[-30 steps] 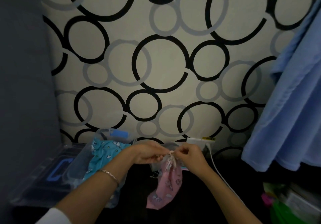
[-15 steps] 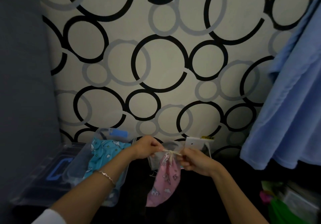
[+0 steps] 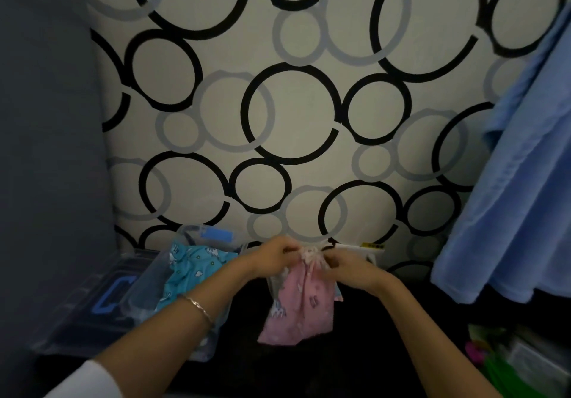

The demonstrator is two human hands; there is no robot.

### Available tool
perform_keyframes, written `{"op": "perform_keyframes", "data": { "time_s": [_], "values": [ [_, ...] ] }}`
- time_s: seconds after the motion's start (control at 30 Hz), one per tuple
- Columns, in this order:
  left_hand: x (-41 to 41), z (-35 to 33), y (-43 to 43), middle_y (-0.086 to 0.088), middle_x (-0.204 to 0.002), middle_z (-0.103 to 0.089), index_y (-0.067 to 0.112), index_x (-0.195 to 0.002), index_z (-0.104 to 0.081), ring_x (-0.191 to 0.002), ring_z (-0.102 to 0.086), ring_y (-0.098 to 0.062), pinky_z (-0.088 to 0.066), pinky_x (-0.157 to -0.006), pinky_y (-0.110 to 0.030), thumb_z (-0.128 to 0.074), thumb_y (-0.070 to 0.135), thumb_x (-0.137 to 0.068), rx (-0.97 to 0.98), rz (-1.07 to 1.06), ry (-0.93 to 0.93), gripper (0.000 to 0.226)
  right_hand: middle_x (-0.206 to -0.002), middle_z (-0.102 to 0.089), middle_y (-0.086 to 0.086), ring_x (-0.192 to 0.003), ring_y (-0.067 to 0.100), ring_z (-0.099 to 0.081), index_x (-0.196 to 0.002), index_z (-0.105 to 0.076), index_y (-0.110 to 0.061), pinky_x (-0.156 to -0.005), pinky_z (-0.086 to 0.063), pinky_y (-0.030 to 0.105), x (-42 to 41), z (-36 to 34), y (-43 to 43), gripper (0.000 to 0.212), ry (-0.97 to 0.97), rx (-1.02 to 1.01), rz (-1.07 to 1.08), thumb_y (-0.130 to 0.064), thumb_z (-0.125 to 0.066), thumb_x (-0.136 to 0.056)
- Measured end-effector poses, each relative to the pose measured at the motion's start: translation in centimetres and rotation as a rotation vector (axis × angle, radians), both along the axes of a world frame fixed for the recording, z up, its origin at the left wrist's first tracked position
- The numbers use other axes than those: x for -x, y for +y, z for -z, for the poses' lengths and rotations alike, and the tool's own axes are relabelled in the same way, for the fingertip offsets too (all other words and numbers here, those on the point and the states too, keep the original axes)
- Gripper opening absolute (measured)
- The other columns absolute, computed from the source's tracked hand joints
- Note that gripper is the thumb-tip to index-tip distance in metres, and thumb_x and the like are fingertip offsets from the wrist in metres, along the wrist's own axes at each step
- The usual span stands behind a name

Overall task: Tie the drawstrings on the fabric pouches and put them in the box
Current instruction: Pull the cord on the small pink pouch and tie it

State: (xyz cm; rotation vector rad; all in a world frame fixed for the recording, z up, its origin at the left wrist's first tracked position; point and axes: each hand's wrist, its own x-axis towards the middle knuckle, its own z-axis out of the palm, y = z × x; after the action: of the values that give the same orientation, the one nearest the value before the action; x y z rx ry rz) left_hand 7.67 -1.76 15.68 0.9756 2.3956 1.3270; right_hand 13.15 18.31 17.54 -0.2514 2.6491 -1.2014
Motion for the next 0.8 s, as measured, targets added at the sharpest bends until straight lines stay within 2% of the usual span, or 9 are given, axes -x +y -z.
{"op": "perform_keyframes", "data": {
  "time_s": [0.1, 0.17, 0.3, 0.43, 0.53, 0.67, 0.73, 0.77, 0.8],
  "values": [
    [-0.3, -2.0, -0.9, -0.002, -0.09, -0.064, 0.008, -0.1, -0.063, -0.073, -0.061, -0.008, -0.048, -0.061, -0.017, -0.053, 0.027, -0.098, -0.171, -0.163, -0.164, 0.021, -0.104, -0.069, 0.022, -0.1, 0.037, -0.066, -0.105, -0.067, -0.003, -0.09, -0.052, 0.045, 0.3, -1.5, -1.0, 0.031, 0.107, 0.19, 0.112, -0.031, -0.058, -0.096],
    [-0.5, -3.5, -2.7, -0.003, -0.084, -0.064, 0.009, -0.094, -0.06, -0.065, -0.061, -0.008, -0.047, -0.058, -0.02, -0.045, 0.043, -0.098, -0.171, -0.203, -0.426, 0.038, -0.105, -0.069, 0.023, -0.099, 0.04, -0.067, -0.108, -0.065, -0.001, -0.094, -0.05, 0.053, 0.2, -3.4, -2.2, 0.034, 0.163, 0.305, 0.152, -0.032, -0.055, -0.098],
    [-0.7, -5.1, -7.3, -0.014, -0.106, -0.07, -0.001, -0.125, -0.058, -0.091, -0.068, -0.021, -0.055, -0.076, -0.027, -0.005, 0.079, -0.083, 0.09, 0.143, -0.889, 0.105, -0.105, -0.068, 0.025, -0.096, 0.039, -0.067, -0.109, -0.067, -0.007, -0.09, -0.052, 0.05, 0.5, -7.1, -5.5, 0.036, 0.275, 0.435, 0.105, -0.039, -0.053, -0.098],
    [-1.0, -5.8, -9.9, -0.028, -0.139, -0.047, -0.006, -0.145, -0.032, -0.12, -0.056, -0.037, -0.05, -0.099, -0.04, -0.006, 0.091, -0.066, -0.025, 0.274, -1.126, 0.128, -0.107, -0.071, 0.017, -0.103, 0.035, -0.067, -0.112, -0.067, -0.013, -0.093, -0.053, 0.045, 1.2, -9.8, -9.7, 0.029, 0.337, 0.585, 0.029, -0.032, -0.05, -0.101],
    [-0.7, -5.6, -11.1, -0.035, -0.147, -0.032, -0.005, -0.148, -0.023, -0.129, -0.044, -0.049, -0.042, -0.104, -0.053, -0.018, 0.094, -0.065, -0.308, 0.196, -1.249, 0.129, -0.113, -0.07, 0.018, -0.111, 0.036, -0.064, -0.11, -0.069, -0.013, -0.101, -0.049, 0.05, 2.2, -9.9, -13.0, 0.023, 0.351, 0.623, -0.044, -0.025, -0.051, -0.1],
    [0.0, -5.3, -12.7, -0.044, -0.135, -0.038, -0.001, -0.147, -0.024, -0.116, -0.048, -0.06, -0.039, -0.1, -0.063, -0.019, 0.089, -0.074, -0.823, -0.018, -1.267, 0.117, -0.112, -0.071, 0.012, -0.109, 0.033, -0.065, -0.113, -0.069, -0.016, -0.1, -0.049, 0.052, 3.4, -7.8, -16.3, 0.024, 0.298, 0.557, -0.081, -0.027, -0.054, -0.099],
    [-0.4, -5.7, -12.8, -0.038, -0.142, -0.035, 0.002, -0.152, -0.014, -0.121, -0.048, -0.056, -0.031, -0.112, -0.054, -0.026, 0.075, -0.086, -0.994, -0.113, -1.157, 0.098, -0.113, -0.071, 0.012, -0.109, 0.031, -0.065, -0.115, -0.069, -0.013, -0.1, -0.049, 0.049, 4.1, -6.1, -17.4, 0.027, 0.237, 0.497, -0.126, -0.027, -0.056, -0.096],
    [0.0, -5.3, -12.6, -0.033, -0.145, -0.034, 0.002, -0.153, -0.008, -0.126, -0.046, -0.051, -0.027, -0.116, -0.042, -0.031, 0.06, -0.093, -1.045, -0.194, -1.077, 0.086, -0.112, -0.07, 0.013, -0.106, 0.03, -0.066, -0.114, -0.069, -0.009, -0.099, -0.051, 0.045, 4.3, -5.2, -17.8, 0.028, 0.212, 0.452, -0.141, -0.025, -0.057, -0.094],
    [0.6, -4.1, -12.9, -0.032, -0.143, -0.039, 0.0, -0.152, -0.008, -0.125, -0.05, -0.047, -0.032, -0.115, -0.034, -0.035, 0.049, -0.096, -1.084, -0.274, -1.024, 0.079, -0.108, -0.07, 0.012, -0.1, 0.026, -0.066, -0.113, -0.068, -0.005, -0.094, -0.052, 0.037, 4.6, -4.1, -18.1, 0.028, 0.184, 0.41, -0.154, -0.021, -0.058, -0.092]
  ]
}}
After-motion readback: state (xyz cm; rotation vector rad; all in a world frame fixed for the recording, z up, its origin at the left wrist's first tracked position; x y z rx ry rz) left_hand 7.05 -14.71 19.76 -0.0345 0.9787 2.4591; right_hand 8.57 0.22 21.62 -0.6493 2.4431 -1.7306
